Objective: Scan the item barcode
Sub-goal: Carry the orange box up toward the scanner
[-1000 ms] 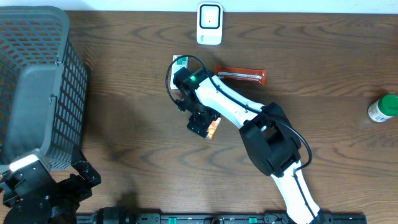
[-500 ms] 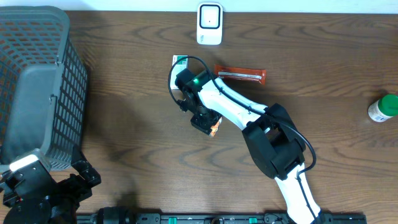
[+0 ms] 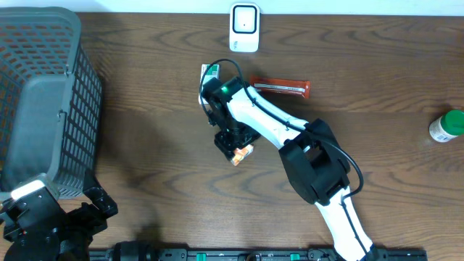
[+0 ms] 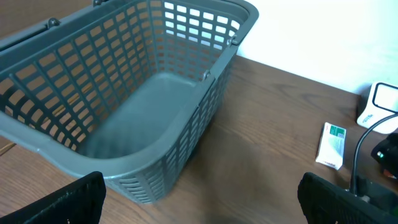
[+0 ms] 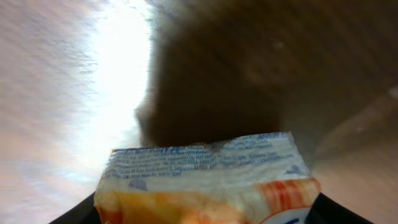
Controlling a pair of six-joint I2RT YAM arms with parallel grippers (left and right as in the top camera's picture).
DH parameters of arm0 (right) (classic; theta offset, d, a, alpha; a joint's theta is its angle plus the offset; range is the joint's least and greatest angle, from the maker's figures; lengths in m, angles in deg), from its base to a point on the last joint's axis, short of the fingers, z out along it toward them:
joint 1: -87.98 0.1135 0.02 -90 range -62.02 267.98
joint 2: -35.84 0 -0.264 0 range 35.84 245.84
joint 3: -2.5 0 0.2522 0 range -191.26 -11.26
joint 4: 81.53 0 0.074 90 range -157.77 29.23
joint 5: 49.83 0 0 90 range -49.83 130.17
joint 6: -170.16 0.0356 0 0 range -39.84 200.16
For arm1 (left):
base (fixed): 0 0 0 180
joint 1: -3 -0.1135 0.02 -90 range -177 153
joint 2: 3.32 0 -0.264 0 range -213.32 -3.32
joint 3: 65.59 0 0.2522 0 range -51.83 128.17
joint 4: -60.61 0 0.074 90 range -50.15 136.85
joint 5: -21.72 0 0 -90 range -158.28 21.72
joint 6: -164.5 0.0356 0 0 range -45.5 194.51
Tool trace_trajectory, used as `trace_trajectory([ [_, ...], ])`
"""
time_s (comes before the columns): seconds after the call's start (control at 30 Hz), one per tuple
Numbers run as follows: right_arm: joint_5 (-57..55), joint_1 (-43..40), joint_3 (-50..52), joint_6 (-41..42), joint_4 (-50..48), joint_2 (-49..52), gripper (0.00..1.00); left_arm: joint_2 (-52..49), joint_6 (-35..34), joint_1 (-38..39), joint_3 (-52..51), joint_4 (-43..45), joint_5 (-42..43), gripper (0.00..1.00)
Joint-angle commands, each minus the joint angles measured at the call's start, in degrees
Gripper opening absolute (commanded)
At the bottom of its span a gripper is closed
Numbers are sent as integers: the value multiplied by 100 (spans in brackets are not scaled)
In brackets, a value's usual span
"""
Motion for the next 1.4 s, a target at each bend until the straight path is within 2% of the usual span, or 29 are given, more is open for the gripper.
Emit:
trace_trajectory([
  [0.0,798,-138,-284,898,116,81,62,-13,-46,-22,-33,-4,35,100],
  [0.27,2162,-566,-330,1211,372,81,69,-13,-46,-22,-35,-4,33,100],
  [0.43,3327,-925,-330,1456,389,81,64,-13,-46,-22,-35,-4,33,100],
  [0.57,4100,-1187,-330,1628,389,81,63,-13,-46,-22,-35,-4,33,100],
  [0.77,4454,-1401,-330,1906,396,81,64,-13,-46,-22,-35,-4,35,100],
  [0.97,5318,-1506,-330,2052,409,81,65,-13,-46,-22,-35,-4,33,100],
  [1.37,5731,-1561,-330,2859,289,81,67,-13,-46,-22,-35,-4,33,100],
])
